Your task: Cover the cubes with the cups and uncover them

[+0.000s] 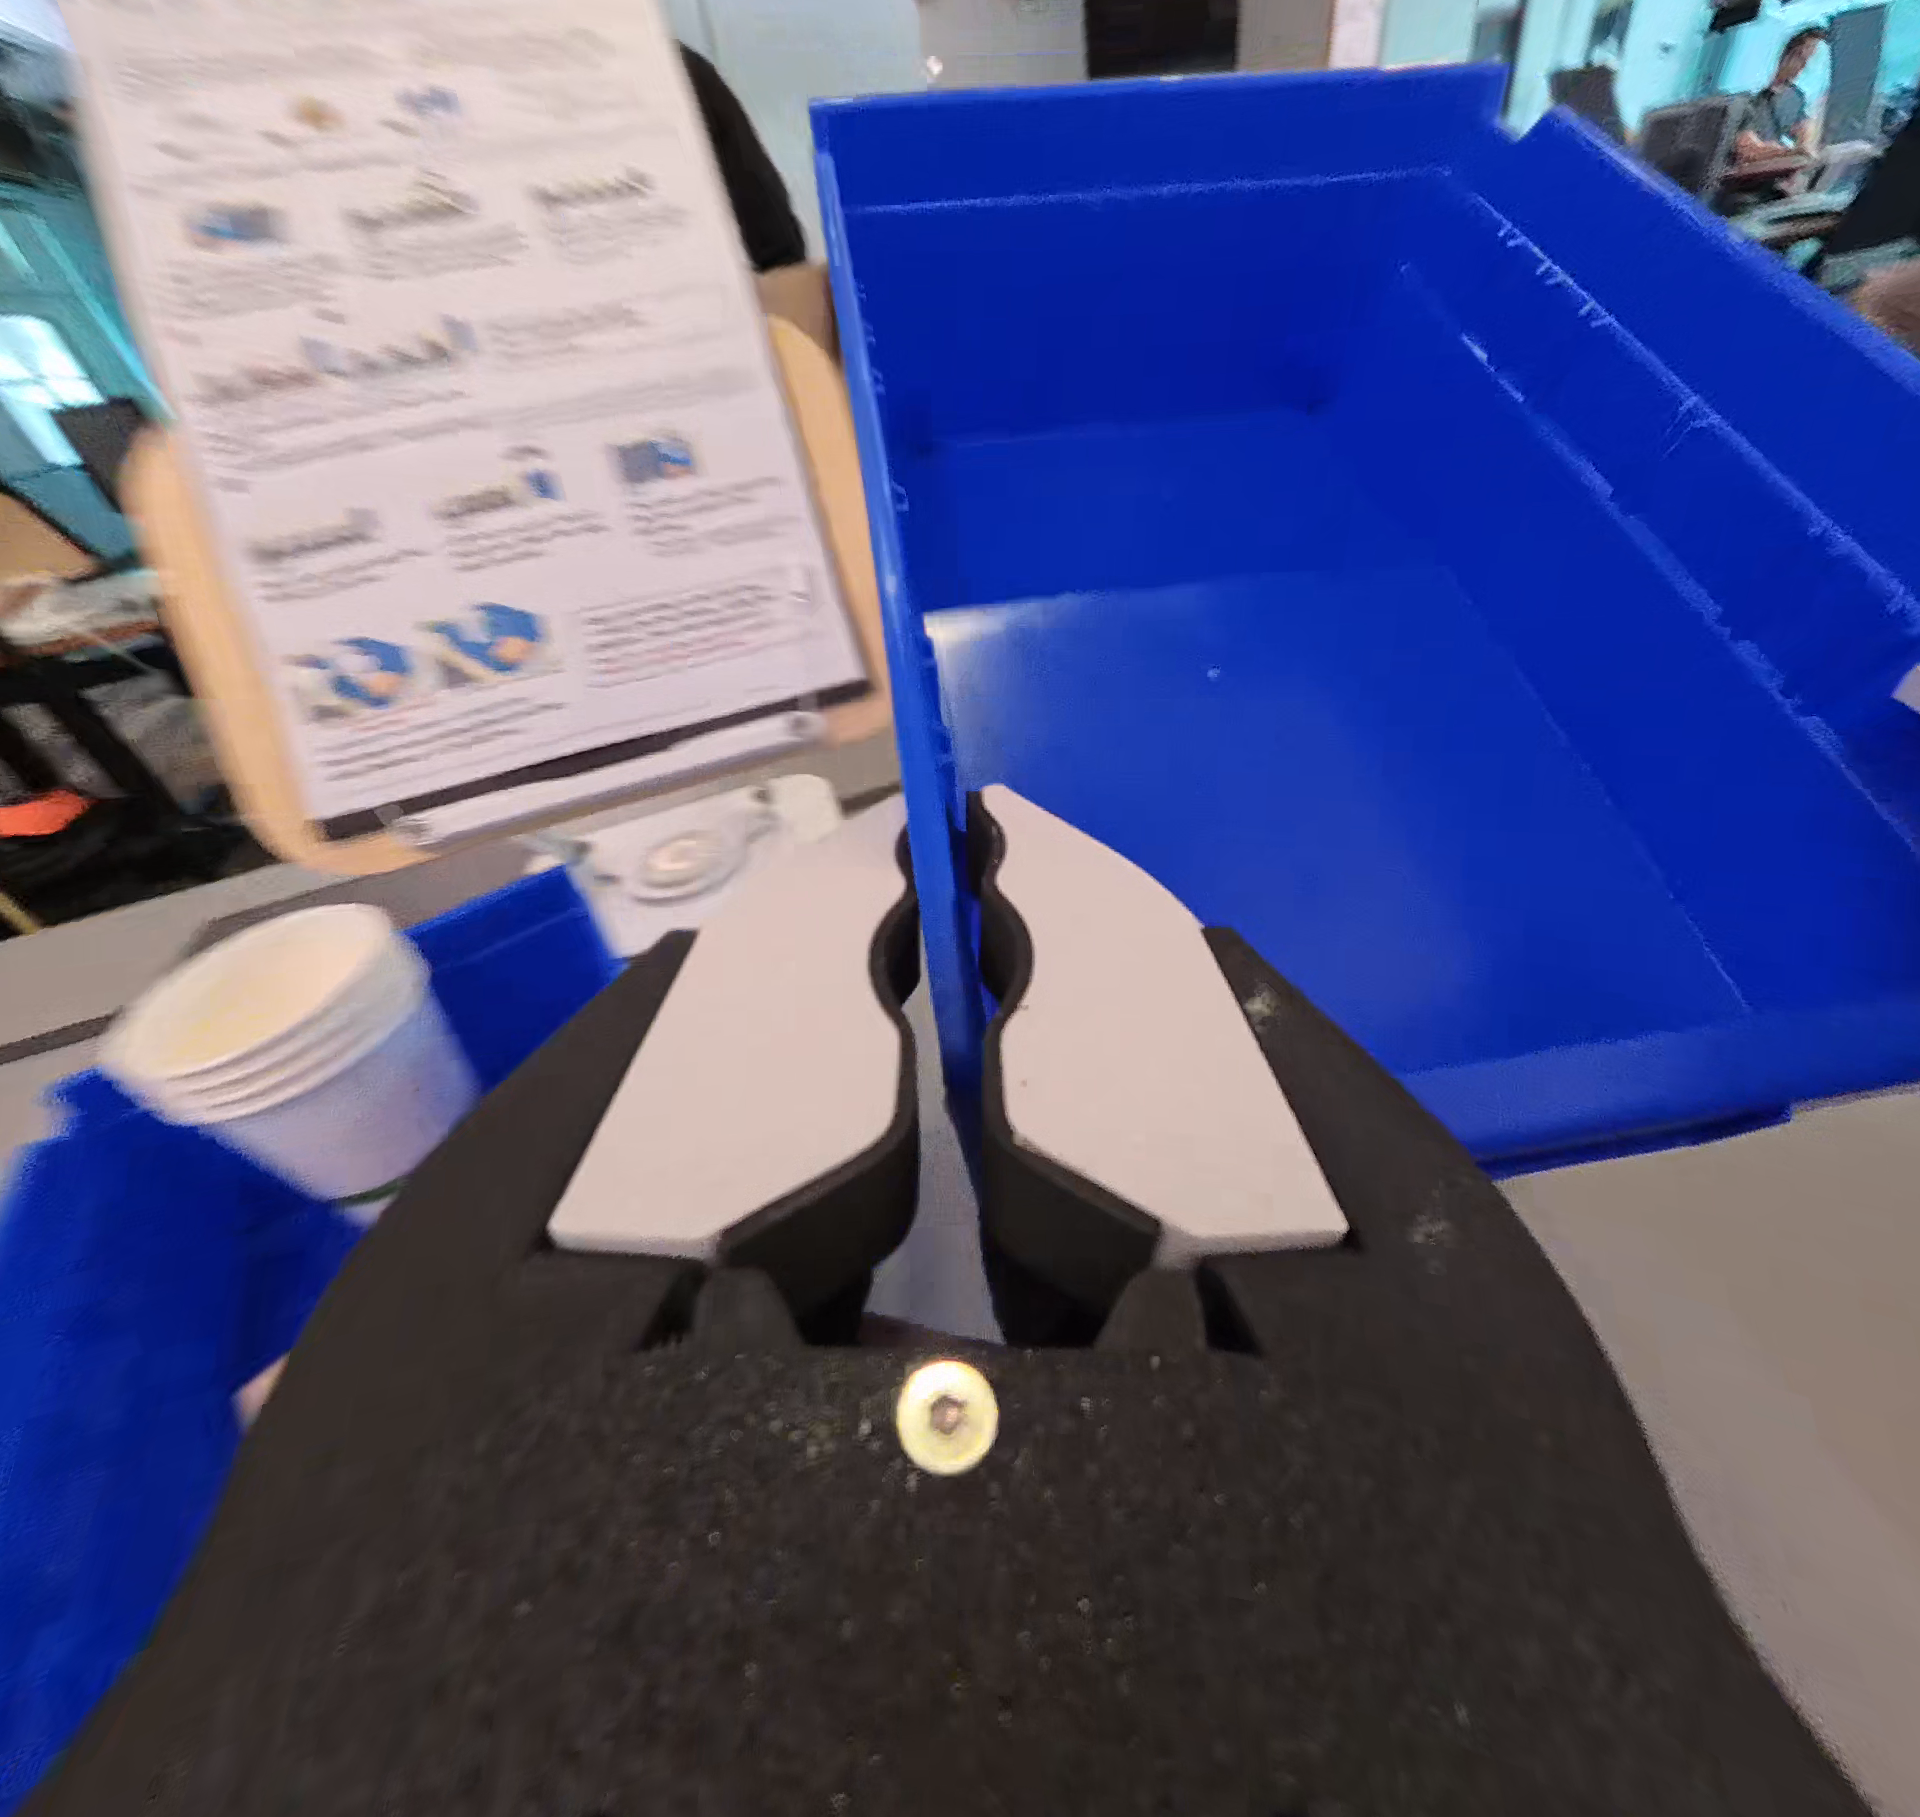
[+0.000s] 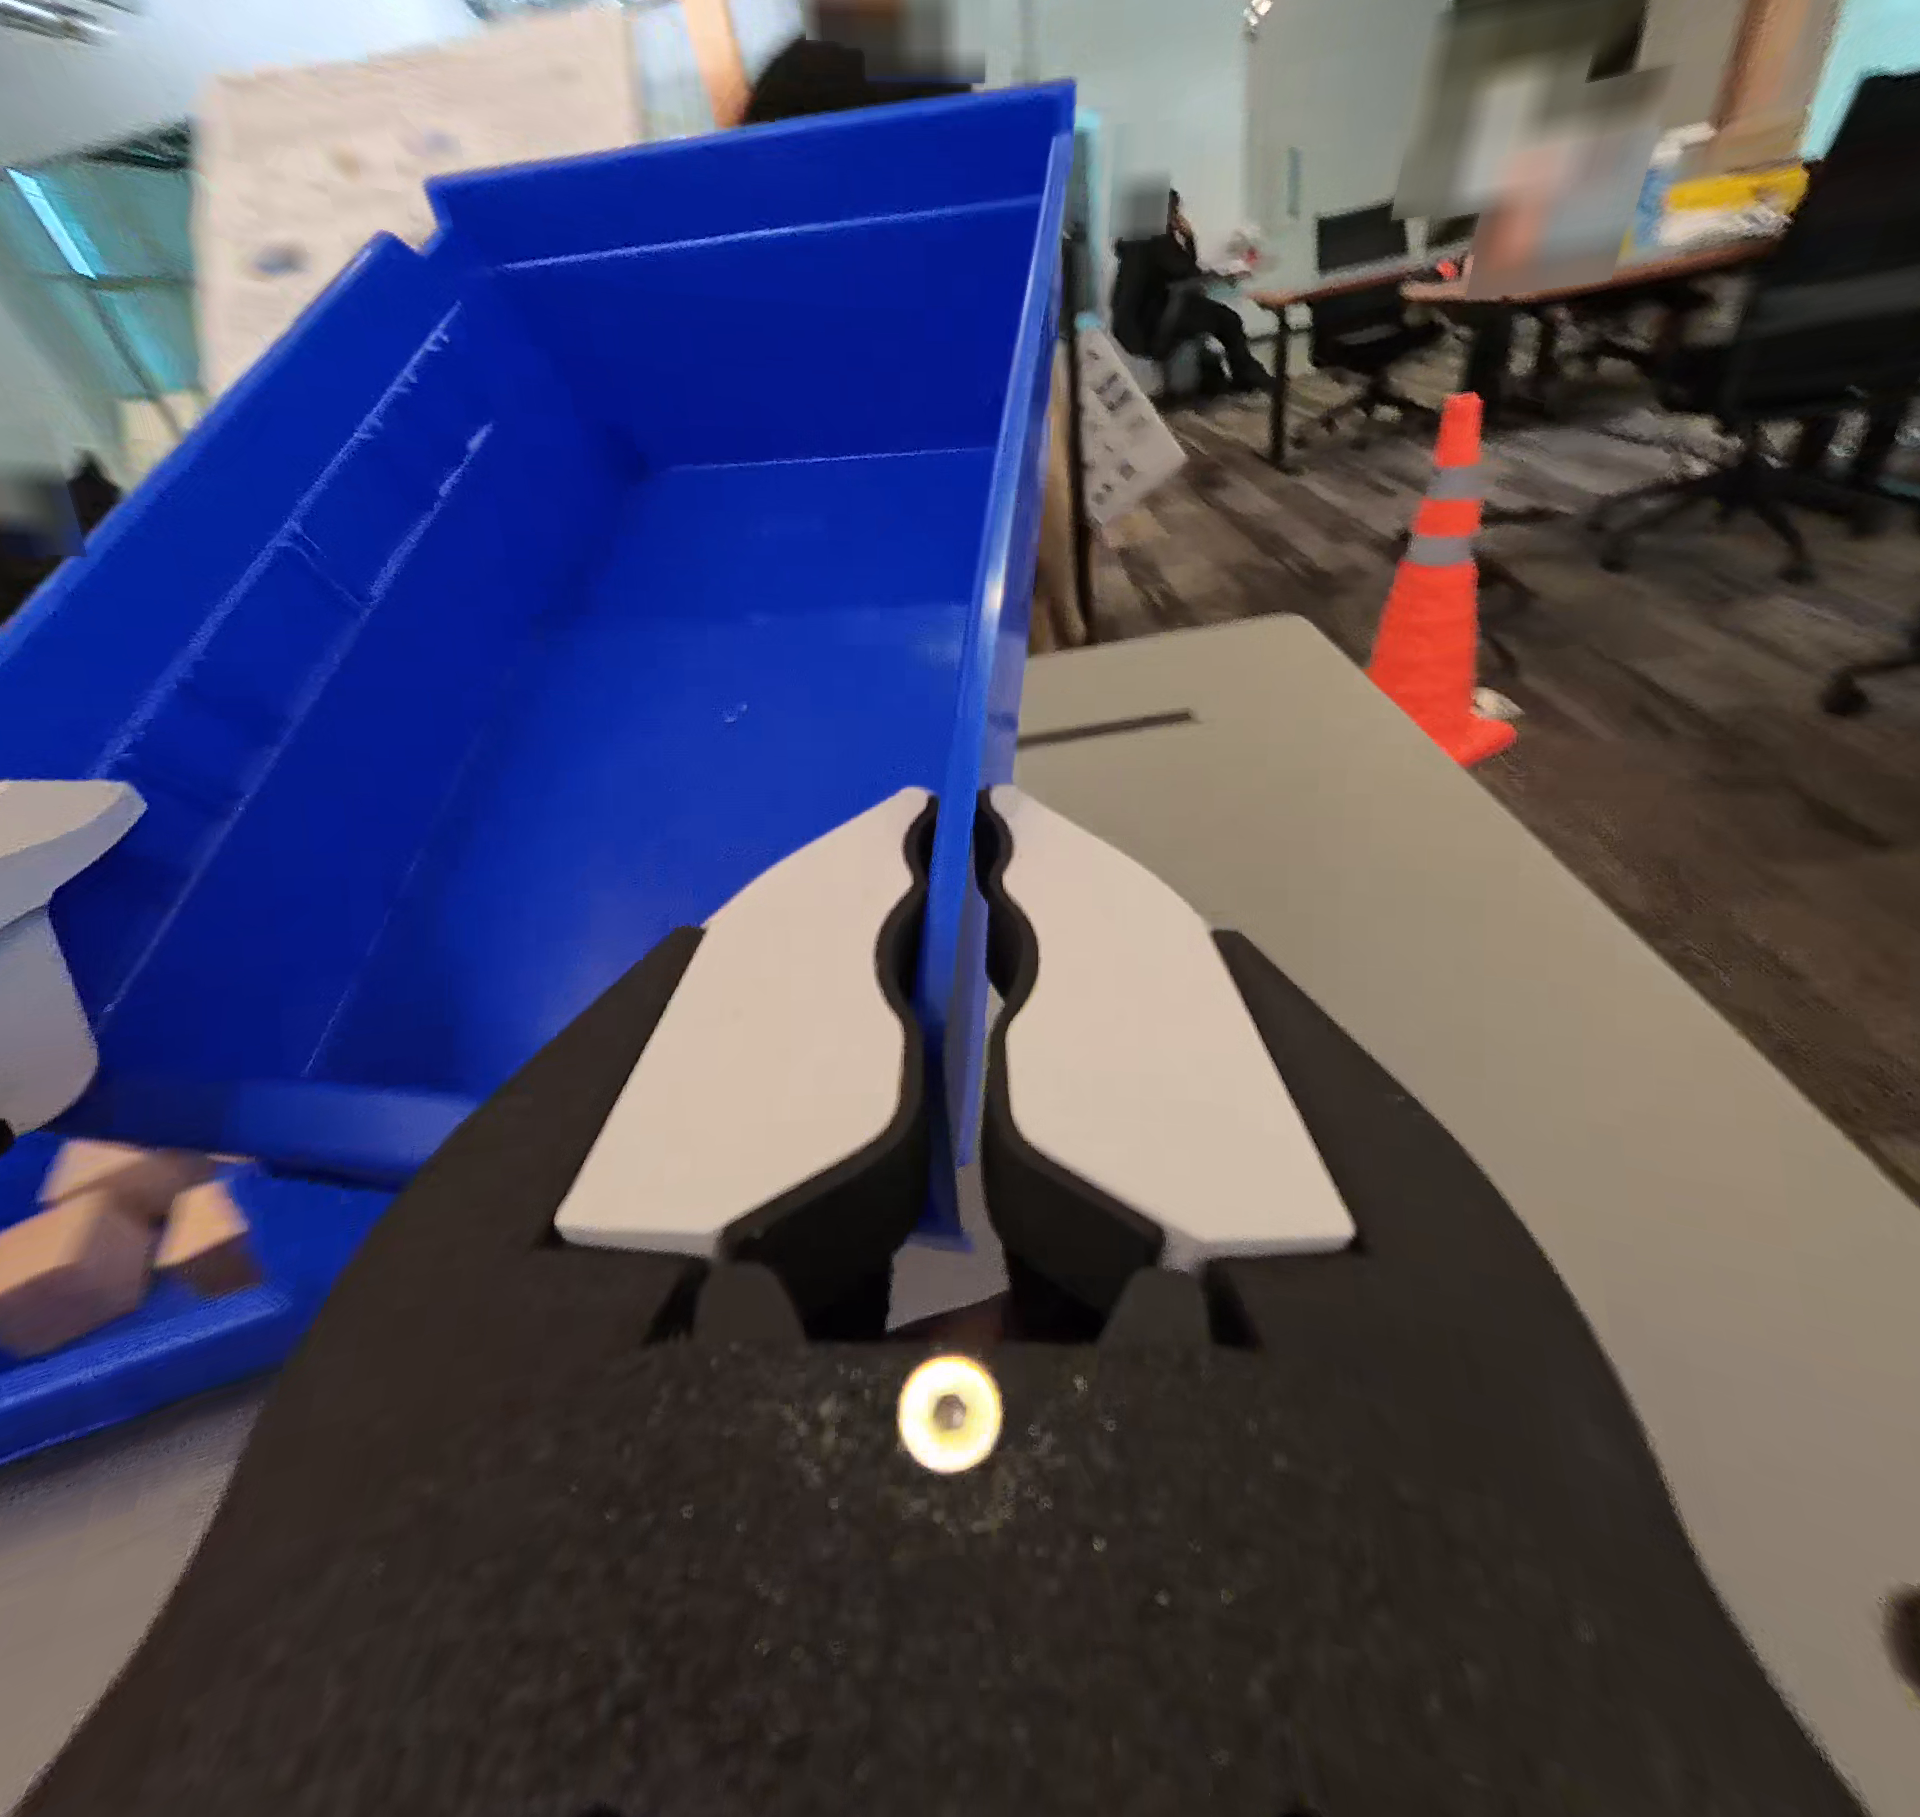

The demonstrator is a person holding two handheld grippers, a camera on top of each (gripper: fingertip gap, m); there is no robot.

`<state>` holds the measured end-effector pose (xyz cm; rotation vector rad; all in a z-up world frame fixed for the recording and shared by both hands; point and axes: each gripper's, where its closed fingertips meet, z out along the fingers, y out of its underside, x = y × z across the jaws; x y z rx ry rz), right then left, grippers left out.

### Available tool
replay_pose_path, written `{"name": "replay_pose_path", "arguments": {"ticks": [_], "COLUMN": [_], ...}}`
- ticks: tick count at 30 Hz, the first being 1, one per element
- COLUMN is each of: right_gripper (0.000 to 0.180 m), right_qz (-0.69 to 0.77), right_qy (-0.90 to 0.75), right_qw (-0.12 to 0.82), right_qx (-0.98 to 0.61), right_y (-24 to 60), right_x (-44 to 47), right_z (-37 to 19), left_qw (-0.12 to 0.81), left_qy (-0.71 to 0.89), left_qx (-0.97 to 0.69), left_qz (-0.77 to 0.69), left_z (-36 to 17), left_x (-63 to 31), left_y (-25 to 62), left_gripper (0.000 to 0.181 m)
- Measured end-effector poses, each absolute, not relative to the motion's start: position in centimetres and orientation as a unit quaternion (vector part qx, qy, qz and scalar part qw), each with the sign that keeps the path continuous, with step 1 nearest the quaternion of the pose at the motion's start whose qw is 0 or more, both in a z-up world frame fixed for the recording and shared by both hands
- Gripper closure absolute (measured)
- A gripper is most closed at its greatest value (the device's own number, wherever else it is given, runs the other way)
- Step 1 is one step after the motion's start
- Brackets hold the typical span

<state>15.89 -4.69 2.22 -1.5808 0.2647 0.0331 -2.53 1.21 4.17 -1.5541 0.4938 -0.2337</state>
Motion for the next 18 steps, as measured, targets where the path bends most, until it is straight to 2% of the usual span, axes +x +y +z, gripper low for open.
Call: {"name": "replay_pose_path", "arguments": {"ticks": [5,11,13,18], "right_gripper": [0.174,0.174,0.174,0.173], "right_qz": [0.014,0.034,0.025,0.079], "right_qy": [0.122,0.115,0.099,0.12], "right_qw": [0.619,0.544,0.52,0.545], "right_qx": [-0.776,-0.831,-0.848,-0.826], "right_y": [-2.5,-1.0,-0.8,-0.1], "right_x": [24.2,28.4,29.0,29.5], "right_z": [-4.5,-10.9,-12.3,-12.4], "left_qw": [0.612,0.533,0.529,0.52], "left_qy": [0.233,0.257,0.255,0.279], "left_qx": [-0.744,-0.794,-0.794,-0.79], "left_qz": [-0.129,-0.136,-0.158,-0.162], "left_z": [-2.8,-10.9,-12.0,-12.1], "left_x": [6.3,10.2,10.8,11.5], "left_y": [3.9,3.6,3.2,2.2], "left_gripper": [0.176,0.169,0.165,0.151]}}
